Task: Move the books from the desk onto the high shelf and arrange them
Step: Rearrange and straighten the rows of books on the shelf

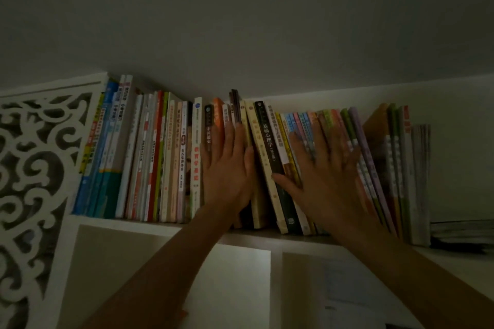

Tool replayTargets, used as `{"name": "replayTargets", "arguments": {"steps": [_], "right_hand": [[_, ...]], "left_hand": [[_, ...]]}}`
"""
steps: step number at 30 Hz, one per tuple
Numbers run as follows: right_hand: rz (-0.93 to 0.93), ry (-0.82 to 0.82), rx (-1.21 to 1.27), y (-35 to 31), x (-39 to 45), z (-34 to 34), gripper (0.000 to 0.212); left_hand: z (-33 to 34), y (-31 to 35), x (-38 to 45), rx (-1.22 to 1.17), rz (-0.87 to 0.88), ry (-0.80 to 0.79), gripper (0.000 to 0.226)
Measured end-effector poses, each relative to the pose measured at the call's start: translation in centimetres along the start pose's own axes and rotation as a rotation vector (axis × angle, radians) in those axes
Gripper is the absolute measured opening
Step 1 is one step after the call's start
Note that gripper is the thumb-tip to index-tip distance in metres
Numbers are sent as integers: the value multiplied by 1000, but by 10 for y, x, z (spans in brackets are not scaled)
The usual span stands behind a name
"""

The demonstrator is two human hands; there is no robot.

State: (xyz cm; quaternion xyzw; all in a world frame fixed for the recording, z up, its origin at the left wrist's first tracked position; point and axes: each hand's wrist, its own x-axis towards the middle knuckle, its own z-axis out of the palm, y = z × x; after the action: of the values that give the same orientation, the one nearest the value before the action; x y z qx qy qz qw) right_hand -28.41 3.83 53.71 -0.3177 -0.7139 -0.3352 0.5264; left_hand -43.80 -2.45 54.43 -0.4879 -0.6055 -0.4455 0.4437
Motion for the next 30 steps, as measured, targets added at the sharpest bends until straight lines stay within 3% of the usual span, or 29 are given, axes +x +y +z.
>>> {"name": "replayTargets", "arguments": {"steps": [5, 9, 14, 18, 21, 25, 30], "right_hand": [[-236, 26, -73, -15, -3, 5, 80], [-208, -41, -92, -29, 1, 21, 76], [-150, -38, 39, -33, 16, -4, 61], [-108, 58, 349, -47, 69, -35, 49], [-163, -31, 456, -70, 116, -35, 56], [-165, -239, 371, -85, 153, -21, 49], [-144, -211, 278, -70, 152, -17, 34]], "left_hand": [[-11, -30, -14, 65, 100, -86, 61], [-9, -38, -11, 133, 76, -114, 69], [-26, -60, 6, 82, 223, -244, 66], [-41, -75, 23, -97, 107, -56, 47], [-40, -81, 40, -227, 39, 49, 42], [-39, -85, 61, -322, 55, 133, 36], [-45, -78, 66, -384, 55, 159, 31]]}}
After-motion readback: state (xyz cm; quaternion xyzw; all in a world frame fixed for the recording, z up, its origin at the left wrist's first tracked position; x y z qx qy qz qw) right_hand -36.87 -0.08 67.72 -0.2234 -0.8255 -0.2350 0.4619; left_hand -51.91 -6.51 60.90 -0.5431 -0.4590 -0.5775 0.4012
